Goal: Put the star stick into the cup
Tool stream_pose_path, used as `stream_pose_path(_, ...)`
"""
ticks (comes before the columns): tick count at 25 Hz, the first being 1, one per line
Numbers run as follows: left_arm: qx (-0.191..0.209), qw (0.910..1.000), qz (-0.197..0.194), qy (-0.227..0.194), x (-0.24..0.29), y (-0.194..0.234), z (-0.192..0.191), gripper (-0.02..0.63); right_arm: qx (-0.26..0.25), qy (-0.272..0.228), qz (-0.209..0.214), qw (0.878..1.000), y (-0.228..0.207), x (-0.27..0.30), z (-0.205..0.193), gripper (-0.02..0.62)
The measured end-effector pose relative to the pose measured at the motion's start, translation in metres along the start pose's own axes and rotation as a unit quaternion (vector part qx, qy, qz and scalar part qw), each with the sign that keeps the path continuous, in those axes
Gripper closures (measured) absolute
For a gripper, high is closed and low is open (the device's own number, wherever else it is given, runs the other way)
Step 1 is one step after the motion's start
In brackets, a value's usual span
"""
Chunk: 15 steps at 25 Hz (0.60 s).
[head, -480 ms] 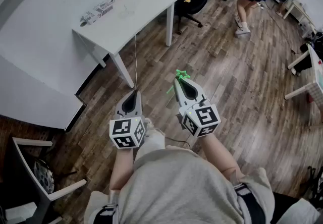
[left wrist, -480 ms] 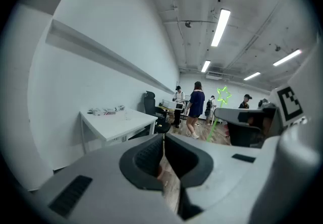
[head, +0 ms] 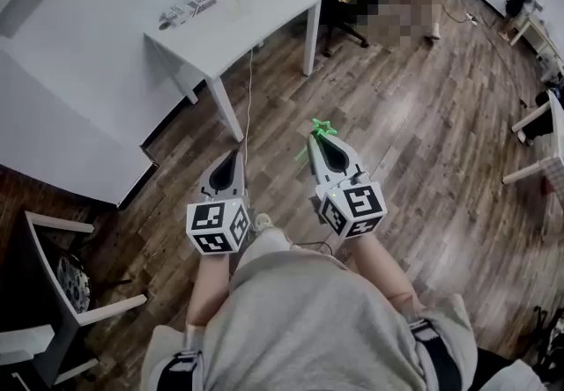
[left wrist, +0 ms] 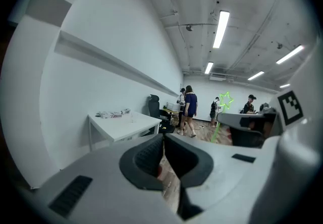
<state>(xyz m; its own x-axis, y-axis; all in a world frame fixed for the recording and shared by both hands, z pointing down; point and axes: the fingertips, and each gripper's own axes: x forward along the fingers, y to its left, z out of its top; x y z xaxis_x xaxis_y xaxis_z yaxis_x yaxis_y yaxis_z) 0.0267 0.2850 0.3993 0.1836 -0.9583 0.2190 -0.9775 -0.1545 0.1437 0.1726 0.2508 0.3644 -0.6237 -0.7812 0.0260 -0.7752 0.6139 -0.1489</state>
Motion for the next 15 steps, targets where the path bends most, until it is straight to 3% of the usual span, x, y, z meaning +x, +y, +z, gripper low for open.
stream_pose_path(15,-0.013,0.9999,-0.006,0.0,0.0024,0.0074,-0.0031,0.594,-0.01,0.004,0.015,1.0,0.0062,0.0079,-0.0006,0.597)
